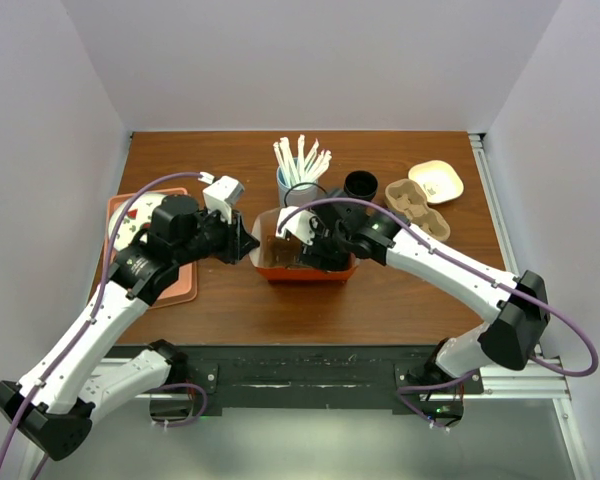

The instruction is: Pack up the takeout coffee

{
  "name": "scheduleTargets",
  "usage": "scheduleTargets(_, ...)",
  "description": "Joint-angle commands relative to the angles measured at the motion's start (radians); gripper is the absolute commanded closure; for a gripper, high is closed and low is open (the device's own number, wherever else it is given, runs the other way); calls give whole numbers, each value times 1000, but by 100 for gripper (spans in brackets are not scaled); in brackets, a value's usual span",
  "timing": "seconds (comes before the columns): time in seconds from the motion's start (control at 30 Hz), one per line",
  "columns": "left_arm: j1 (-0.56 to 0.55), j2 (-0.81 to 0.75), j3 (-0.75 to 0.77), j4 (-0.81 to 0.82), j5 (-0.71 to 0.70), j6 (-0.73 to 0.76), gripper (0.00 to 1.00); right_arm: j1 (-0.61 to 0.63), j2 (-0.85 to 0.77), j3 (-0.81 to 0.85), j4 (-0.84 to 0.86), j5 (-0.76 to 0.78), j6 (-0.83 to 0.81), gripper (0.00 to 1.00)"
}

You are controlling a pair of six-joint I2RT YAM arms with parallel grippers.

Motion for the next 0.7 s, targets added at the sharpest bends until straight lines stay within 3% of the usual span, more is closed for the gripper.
scheduleTargets(0.0, -2, 6, 42, 29, -8, 2, 74, -11, -7, 58, 13, -32, -19, 27)
scheduleTargets(0.53, -2, 35, 82, 66, -109, 30, 50, -19, 14, 116, -13, -69, -43, 32)
scheduleTargets(0.67, -2, 41, 99, 81, -115, 25, 49, -19, 21, 132, -16, -73, -40, 33)
